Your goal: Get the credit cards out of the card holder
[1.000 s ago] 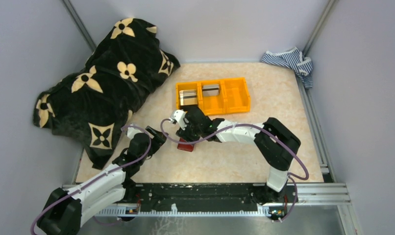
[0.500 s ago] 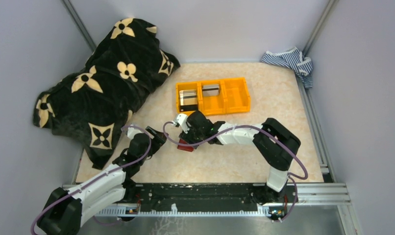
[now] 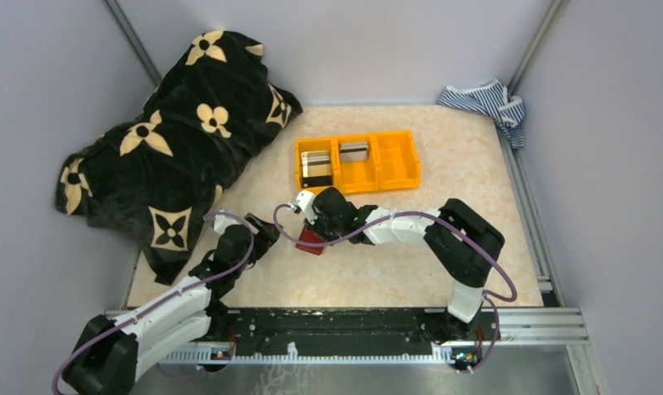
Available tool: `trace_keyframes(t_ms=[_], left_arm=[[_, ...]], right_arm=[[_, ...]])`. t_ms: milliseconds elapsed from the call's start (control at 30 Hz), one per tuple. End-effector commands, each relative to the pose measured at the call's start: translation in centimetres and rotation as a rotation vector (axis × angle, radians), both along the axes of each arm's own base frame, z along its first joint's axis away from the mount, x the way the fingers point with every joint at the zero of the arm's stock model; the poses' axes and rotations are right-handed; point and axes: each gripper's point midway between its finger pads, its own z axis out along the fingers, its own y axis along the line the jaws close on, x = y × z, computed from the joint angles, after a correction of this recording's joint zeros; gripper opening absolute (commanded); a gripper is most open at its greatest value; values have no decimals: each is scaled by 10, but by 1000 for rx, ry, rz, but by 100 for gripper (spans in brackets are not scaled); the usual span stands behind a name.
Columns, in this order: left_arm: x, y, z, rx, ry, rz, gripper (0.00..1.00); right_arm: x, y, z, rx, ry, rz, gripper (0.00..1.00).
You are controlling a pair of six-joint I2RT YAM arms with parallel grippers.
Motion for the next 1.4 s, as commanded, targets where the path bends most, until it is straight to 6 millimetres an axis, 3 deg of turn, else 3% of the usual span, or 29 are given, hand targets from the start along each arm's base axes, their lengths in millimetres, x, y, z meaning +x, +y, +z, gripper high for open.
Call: trace_keyframes(t_ms=[0,33,100,167,267,400,867,1000,1167,1267,1333,1367], left_arm=[[2,-1,2,-8,-15,-3,82],[2,-1,2,-7,-14,-5,82],[2,-1,1,-8,-12,-8,82],[2,-2,0,-10,-11,-10,82],[1,-3,-1,-11,-9,-17,82],[1,-5,-2,-16,-8,-24,82],[0,-6,-4,-13,-3,-35,82],[0,-6,-4,-14,-3,-36,82],[0,-7,-4,-19,-3,-40,82],[-1,-8,-4,-21,-2,-44,82],[-1,-8,-5,-23,0,-44,82],[-2,-8,-5,-24,1,-45,82]], right_arm=[[0,4,7,15,-16,-3,0],[1,4,10,20,-21,-9,5],[3,6,14,32,-33,-11,28],[4,6,18,39,-42,-14,43],[4,8,22,49,-43,-7,50],[4,9,21,40,-42,-6,51],[11,11,16,-81,-163,-83,45],[5,7,12,-73,-140,-92,34],[-12,13,4,-40,-47,-47,27],[-19,16,1,-24,-10,-32,14],[-20,16,1,-23,-5,-34,0],[-20,16,1,-22,-5,-37,0]])
